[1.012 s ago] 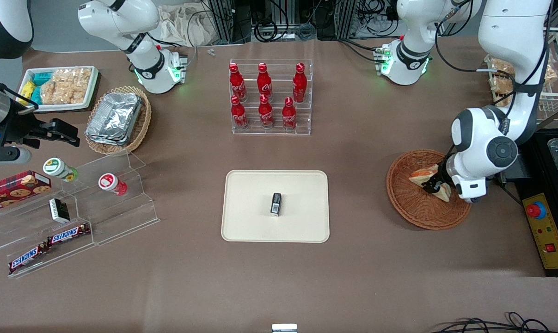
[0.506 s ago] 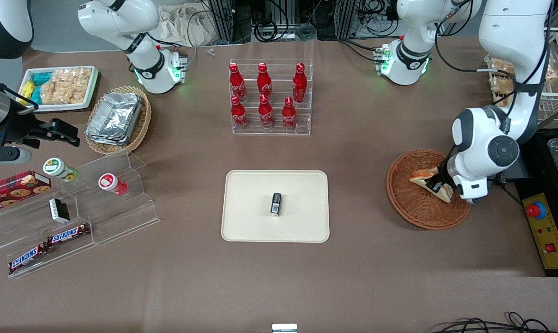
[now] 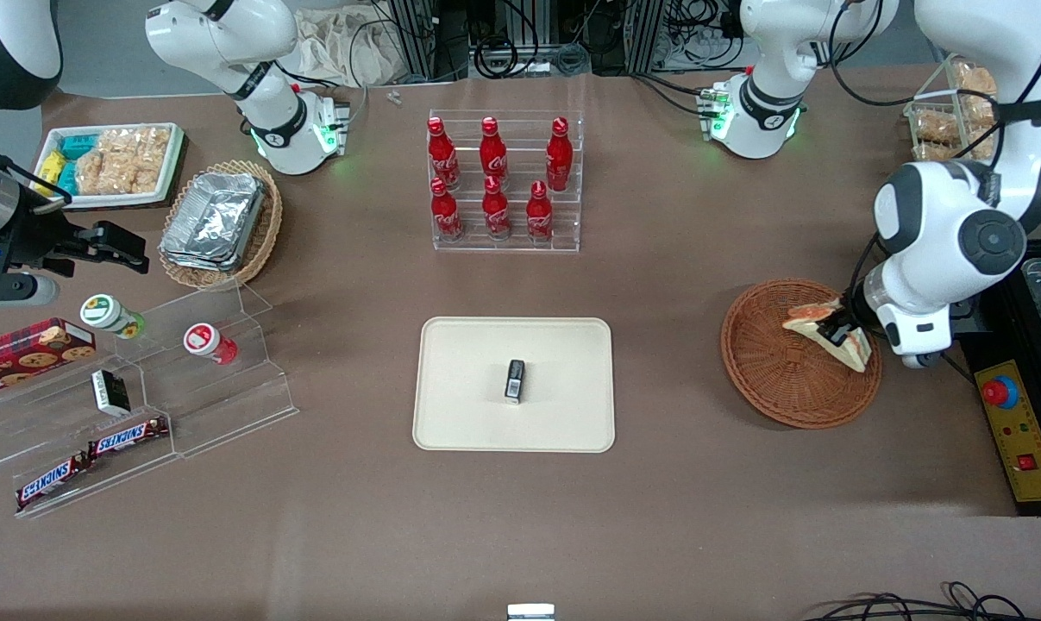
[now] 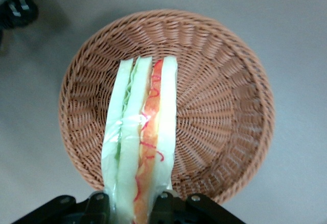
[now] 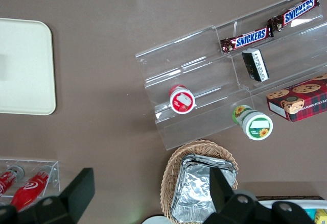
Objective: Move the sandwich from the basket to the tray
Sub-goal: 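Close the left gripper on the sandwich and lift it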
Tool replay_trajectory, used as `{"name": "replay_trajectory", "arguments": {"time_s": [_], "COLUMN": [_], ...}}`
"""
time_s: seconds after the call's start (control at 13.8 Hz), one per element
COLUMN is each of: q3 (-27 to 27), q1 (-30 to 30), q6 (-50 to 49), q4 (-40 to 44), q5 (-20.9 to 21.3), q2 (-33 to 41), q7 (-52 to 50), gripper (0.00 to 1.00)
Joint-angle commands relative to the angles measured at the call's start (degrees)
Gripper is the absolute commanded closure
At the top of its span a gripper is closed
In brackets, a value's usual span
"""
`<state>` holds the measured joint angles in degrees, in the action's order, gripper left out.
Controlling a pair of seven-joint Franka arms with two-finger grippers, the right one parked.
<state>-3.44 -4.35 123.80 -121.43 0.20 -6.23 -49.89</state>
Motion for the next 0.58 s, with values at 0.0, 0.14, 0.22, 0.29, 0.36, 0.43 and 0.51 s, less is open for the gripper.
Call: {"name": "replay_trajectory", "arguments": {"time_s": [0.0, 0.14, 0.22, 0.29, 0.36, 0.43, 0.51], "q3": [0.3, 2.2, 3.1, 4.4, 5.8, 7.2, 9.1], "q1": [-0.8, -1.6, -1.7, -1.7, -1.7, -1.7, -1.7], "q6": [-7.9, -14.1, -16.5, -18.0, -18.8, -18.7, -18.0], "q4": [5.6, 10.7, 12.7, 14.2, 15.5, 16.3, 16.6], "q5": [-0.4, -2.6, -2.8, -2.9, -3.4, -3.9, -5.1], "q2": [1.9, 1.6, 1.4, 1.3, 1.2, 1.2, 1.1], "q7": [5.6, 11.2, 13.7, 15.6, 17.2, 18.7, 20.3], "gripper": [1.00, 1.00, 1.00, 1.00, 1.00, 1.00, 1.00]}}
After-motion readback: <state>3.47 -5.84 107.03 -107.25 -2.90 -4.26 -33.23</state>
